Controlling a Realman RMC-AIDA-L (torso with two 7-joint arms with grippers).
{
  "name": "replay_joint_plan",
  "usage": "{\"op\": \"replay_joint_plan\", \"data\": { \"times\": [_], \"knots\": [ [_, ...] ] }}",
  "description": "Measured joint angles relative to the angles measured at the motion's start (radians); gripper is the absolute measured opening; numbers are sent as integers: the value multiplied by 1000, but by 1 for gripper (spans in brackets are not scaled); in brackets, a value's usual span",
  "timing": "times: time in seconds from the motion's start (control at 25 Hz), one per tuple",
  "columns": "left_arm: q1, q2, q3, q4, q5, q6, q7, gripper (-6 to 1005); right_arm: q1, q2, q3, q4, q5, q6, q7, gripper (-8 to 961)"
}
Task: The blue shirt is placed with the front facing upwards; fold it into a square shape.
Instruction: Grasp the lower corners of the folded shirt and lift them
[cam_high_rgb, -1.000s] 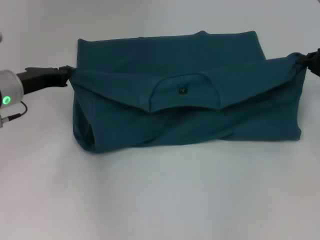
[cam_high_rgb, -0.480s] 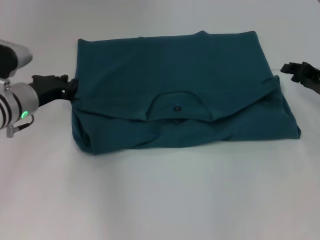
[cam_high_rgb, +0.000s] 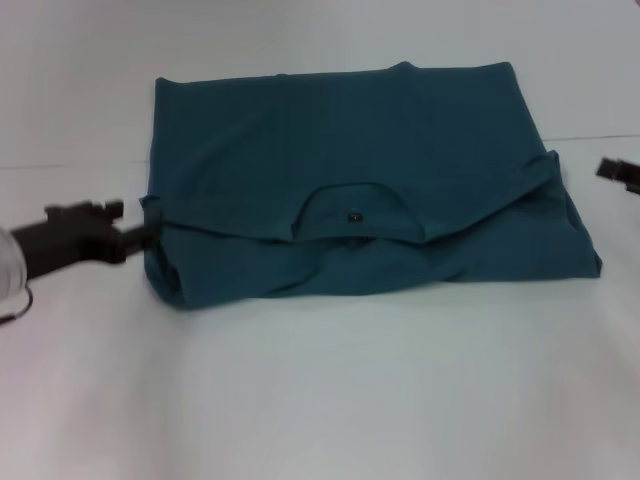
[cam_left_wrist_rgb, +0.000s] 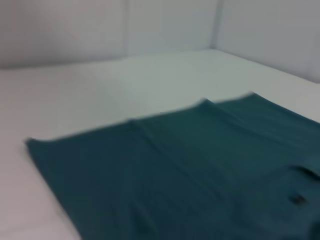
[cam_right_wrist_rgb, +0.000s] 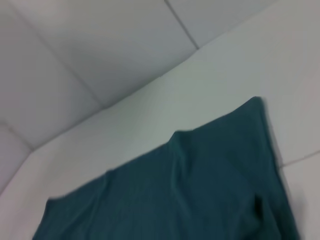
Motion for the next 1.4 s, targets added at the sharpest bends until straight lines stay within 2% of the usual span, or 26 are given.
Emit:
{"op": "replay_joint_plan", "data": {
  "times": [0.12, 0.32, 0.72, 1.08, 1.32, 1.4],
  "knots": [
    [43, -3, 53, 9, -8, 36, -17, 613, -45, 9, 1, -24, 4, -46, -30, 698],
    [46, -3, 123, -33, 3, 33, -33, 614, -72, 9, 1, -19, 6, -75, -37, 697],
    [16, 0, 148, -102, 29, -23, -55, 611, -81, 17, 2, -18, 7, -99, -39, 695],
    [-31, 2, 230, -176, 28, -131, -50, 580, -82, 26, 2, -19, 7, -101, -40, 691],
    [-48, 7, 234, -209, 35, -167, -51, 559, -82, 27, 2, -19, 7, -104, -37, 690],
    [-47, 7, 232, -206, 31, -171, -54, 485, -83, 25, 2, -22, 5, -123, -36, 689]
  ]
}}
